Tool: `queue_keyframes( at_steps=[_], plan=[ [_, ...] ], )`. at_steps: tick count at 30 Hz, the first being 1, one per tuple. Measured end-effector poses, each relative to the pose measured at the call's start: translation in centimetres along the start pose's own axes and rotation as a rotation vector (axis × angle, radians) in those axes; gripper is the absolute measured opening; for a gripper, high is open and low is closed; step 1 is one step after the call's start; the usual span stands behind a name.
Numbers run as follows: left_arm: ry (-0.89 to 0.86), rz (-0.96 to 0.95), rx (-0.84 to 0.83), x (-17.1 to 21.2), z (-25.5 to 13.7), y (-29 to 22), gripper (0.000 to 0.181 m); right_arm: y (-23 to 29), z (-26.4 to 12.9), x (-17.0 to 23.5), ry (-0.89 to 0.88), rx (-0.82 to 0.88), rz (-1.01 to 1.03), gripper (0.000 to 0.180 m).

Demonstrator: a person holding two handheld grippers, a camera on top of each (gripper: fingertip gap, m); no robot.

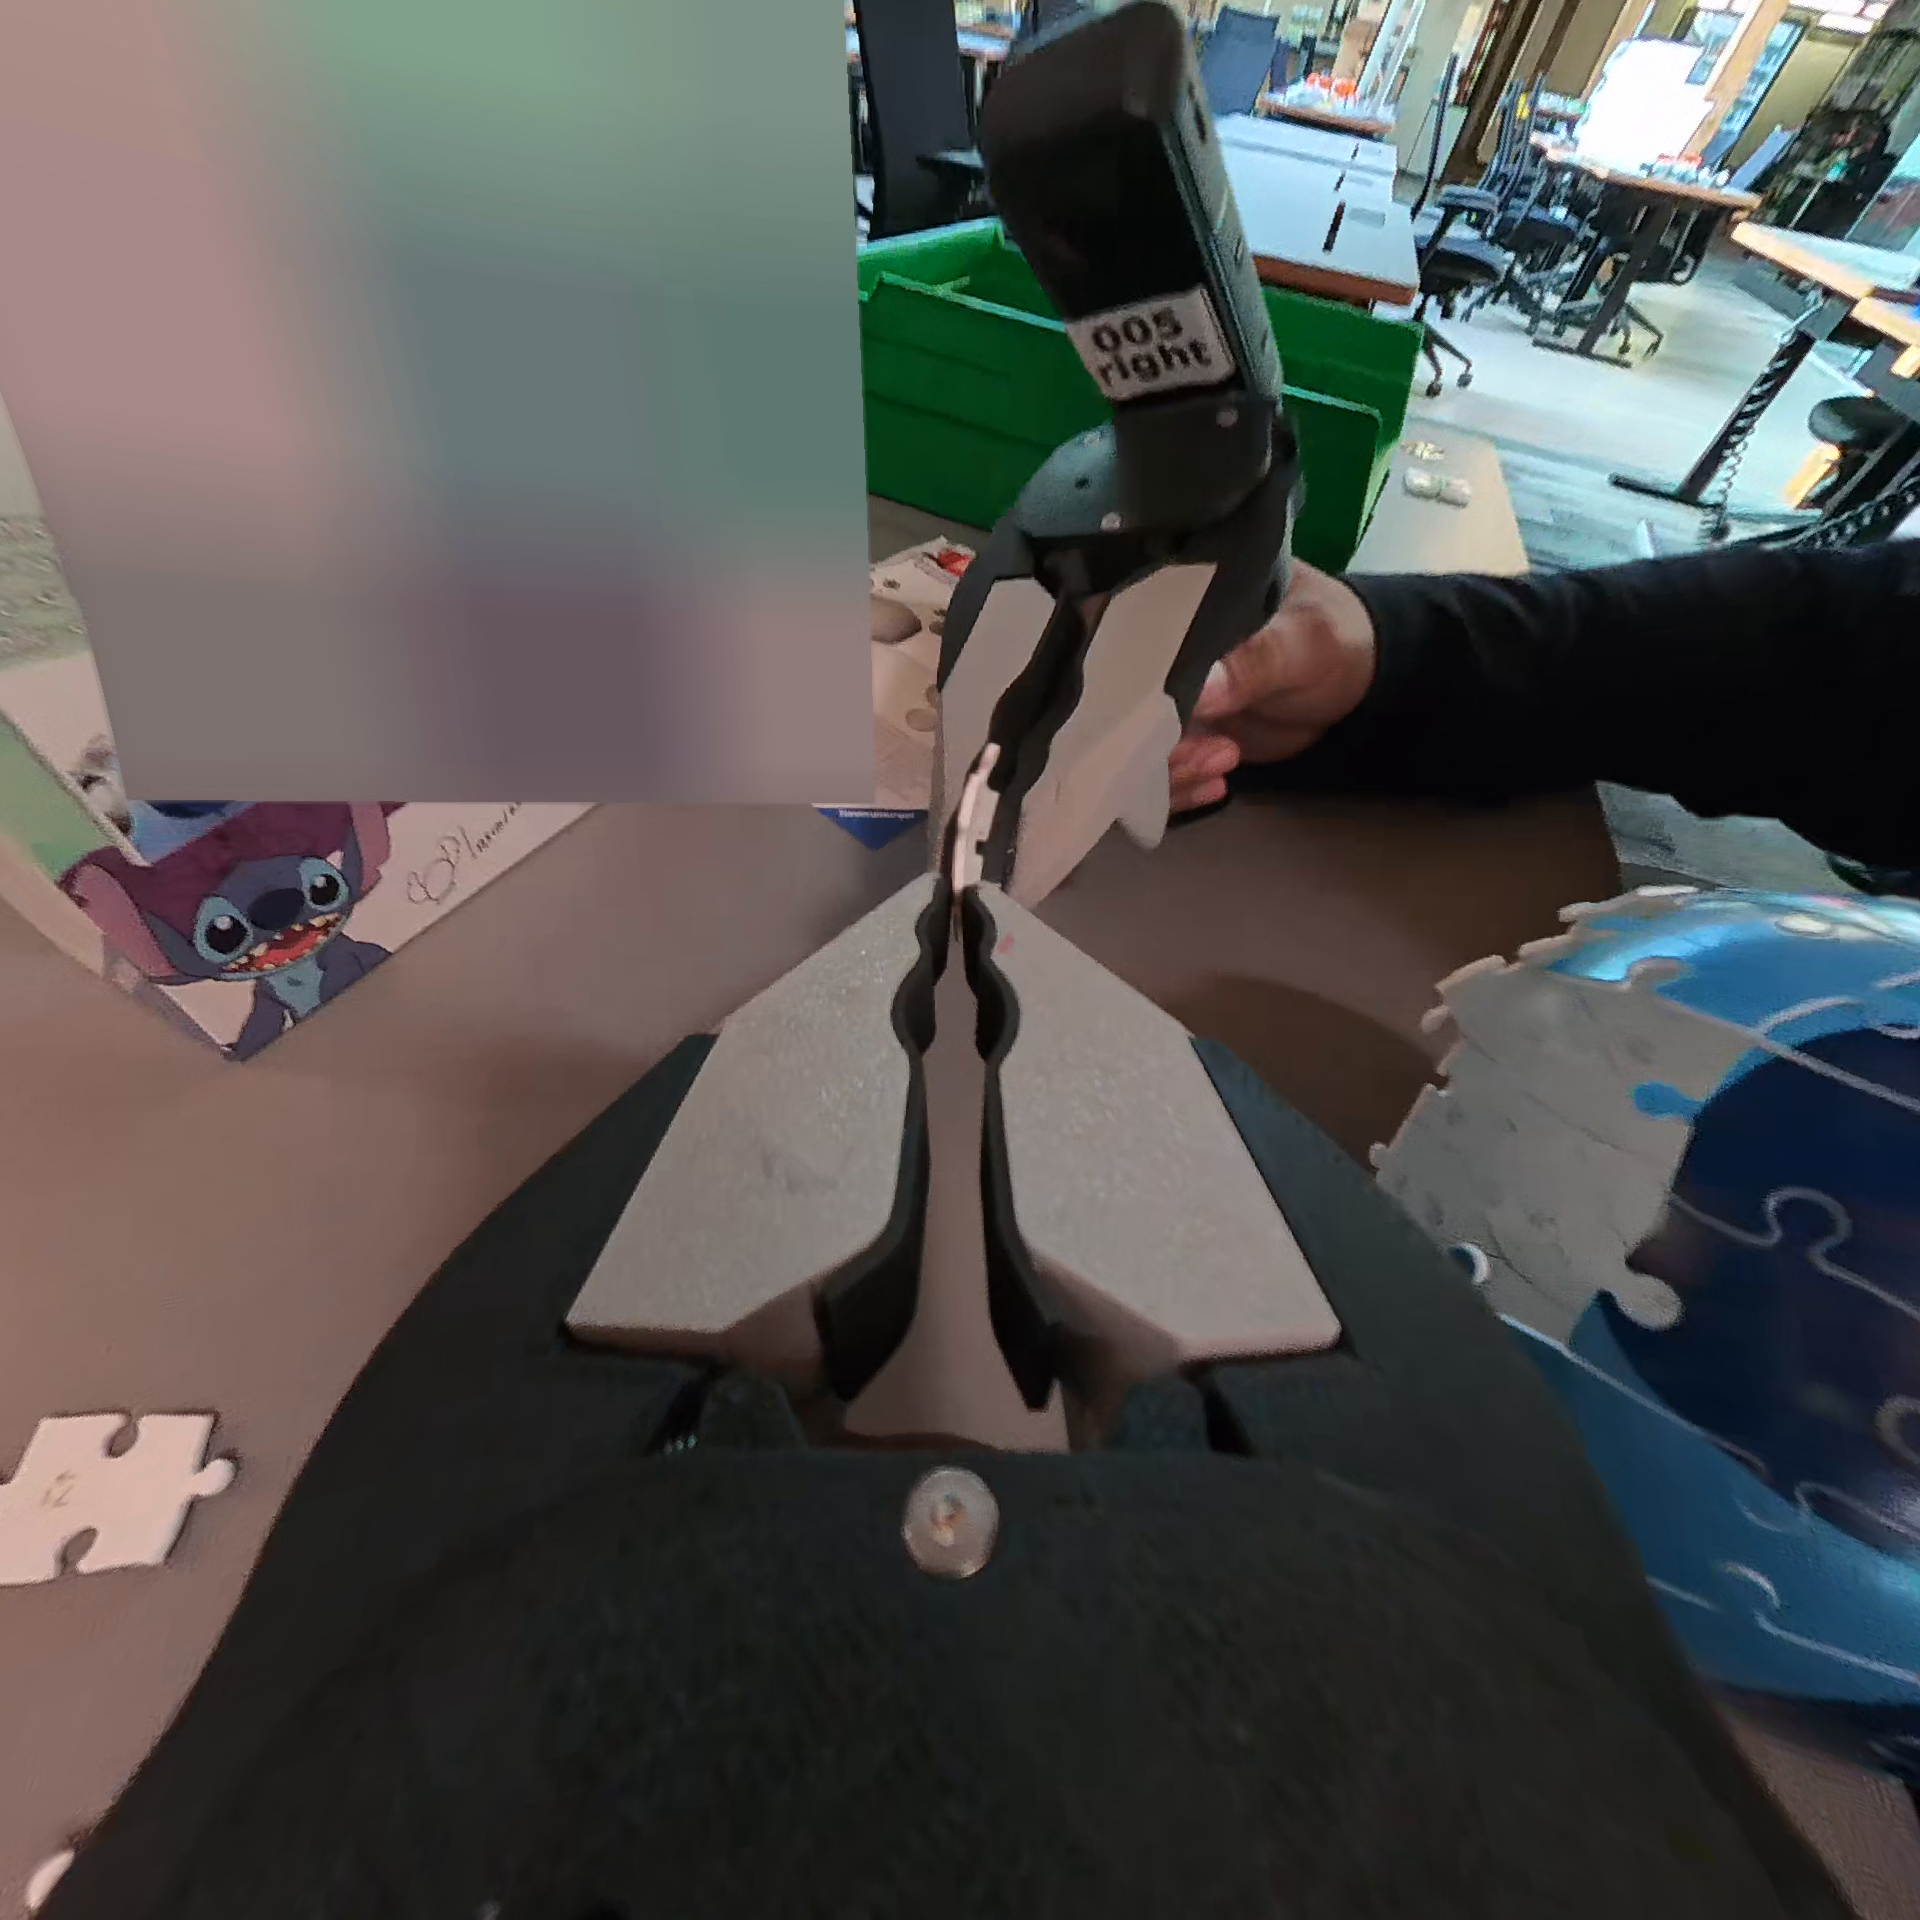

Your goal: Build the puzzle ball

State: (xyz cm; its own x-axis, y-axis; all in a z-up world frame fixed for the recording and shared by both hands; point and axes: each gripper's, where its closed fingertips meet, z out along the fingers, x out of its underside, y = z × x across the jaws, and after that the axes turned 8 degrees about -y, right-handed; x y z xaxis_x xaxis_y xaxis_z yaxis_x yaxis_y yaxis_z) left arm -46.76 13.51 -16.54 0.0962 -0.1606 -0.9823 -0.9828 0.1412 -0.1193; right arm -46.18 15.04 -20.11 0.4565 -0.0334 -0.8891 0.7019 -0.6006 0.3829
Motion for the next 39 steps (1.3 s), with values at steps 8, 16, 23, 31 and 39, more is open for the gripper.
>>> queue_keyframes(
  at_steps=[8, 16, 23, 31, 39],
  plan=[
    [-0.064, 0.066, -0.037, -0.5, -0.2, 0.9, 0.0, 1.0, -1.4, -2.0, -0.167, 0.006, 0.016, 0.021],
    [-0.084, 0.102, -0.12, -0.2, -0.5, 1.8, 0.0, 0.5, -3.3, -2.5, -0.248, 0.063, 0.026, 0.026],
    [-0.121, 0.065, -0.173, -0.5, -1.9, 2.8, 0.0, 2.9, -3.8, -2.8, -0.253, -0.048, 0.004, 0.031],
    [-0.169, 0.11, -0.311, -2.6, -5.7, 2.4, 0.0, 6.7, -6.1, -4.2, -0.3, -0.053, -0.221, 0.008],
    [-0.182, 0.259, -0.296, -5.5, -8.4, -3.1, 0.0, 16.5, -7.8, -2.2, -0.296, -0.16, -0.371, 0.0]
  ],
)
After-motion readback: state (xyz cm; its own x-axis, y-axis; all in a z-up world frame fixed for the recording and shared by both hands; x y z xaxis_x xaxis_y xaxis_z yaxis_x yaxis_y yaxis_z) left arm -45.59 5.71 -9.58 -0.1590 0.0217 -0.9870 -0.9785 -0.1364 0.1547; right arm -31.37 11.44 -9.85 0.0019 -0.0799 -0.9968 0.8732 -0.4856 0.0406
